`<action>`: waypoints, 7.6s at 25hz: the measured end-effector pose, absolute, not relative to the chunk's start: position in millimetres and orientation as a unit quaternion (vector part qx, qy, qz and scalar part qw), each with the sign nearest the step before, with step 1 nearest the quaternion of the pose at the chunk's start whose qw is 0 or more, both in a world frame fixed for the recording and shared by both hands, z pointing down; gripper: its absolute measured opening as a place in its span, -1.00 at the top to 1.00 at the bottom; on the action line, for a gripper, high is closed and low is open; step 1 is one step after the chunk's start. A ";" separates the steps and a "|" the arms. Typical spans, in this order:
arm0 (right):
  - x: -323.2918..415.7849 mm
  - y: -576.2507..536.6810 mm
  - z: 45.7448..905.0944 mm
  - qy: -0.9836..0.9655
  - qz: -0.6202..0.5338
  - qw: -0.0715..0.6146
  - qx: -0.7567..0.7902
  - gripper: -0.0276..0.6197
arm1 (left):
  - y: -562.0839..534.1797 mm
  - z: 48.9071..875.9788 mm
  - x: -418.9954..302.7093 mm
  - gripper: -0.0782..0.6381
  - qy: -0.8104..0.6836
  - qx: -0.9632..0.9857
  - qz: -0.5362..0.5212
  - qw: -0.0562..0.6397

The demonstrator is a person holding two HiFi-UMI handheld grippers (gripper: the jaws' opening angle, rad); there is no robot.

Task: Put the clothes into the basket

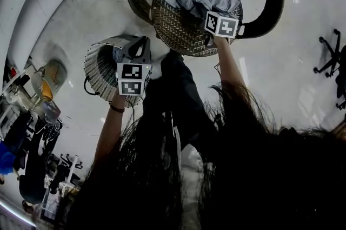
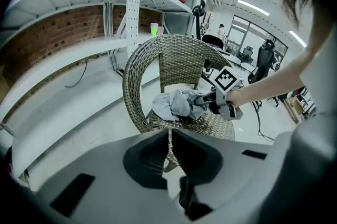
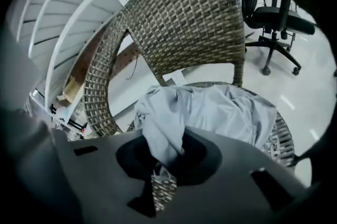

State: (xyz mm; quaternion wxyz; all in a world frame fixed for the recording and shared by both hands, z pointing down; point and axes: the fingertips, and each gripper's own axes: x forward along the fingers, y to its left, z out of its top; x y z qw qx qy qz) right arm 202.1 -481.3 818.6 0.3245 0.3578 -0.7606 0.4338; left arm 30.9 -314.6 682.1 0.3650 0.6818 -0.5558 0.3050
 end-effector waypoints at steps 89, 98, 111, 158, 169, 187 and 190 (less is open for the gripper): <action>-61.7 75.1 622.1 -0.814 0.222 0.519 -0.132 0.73 | 176.8 577.3 -129.4 0.70 -0.810 0.431 0.069 0.391; -39.6 81.4 715.3 -0.766 0.171 0.602 -0.147 0.73 | 177.0 618.0 -126.9 0.70 -0.807 0.416 0.071 0.413; -13.4 80.0 812.8 -0.707 0.074 0.684 -0.163 0.17 | 191.7 652.3 -117.9 0.70 -0.787 0.408 0.095 0.452; -86.4 43.3 470.4 -0.906 0.291 0.306 -0.023 0.30 | 152.5 478.3 -129.3 0.70 -0.785 0.505 0.094 0.345; -45.0 39.8 445.9 -0.908 0.296 0.295 -0.014 0.52 | 132.0 462.1 -119.1 0.70 -0.779 0.523 0.107 0.329; 100.9 36.9 424.8 -0.926 0.258 0.274 -0.037 0.62 | 108.3 427.3 1.3 0.70 -0.801 0.506 0.110 0.302; 125.2 44.9 424.9 -0.927 0.258 0.270 -0.042 0.63 | 113.3 425.8 31.6 0.70 -0.802 0.502 0.109 0.303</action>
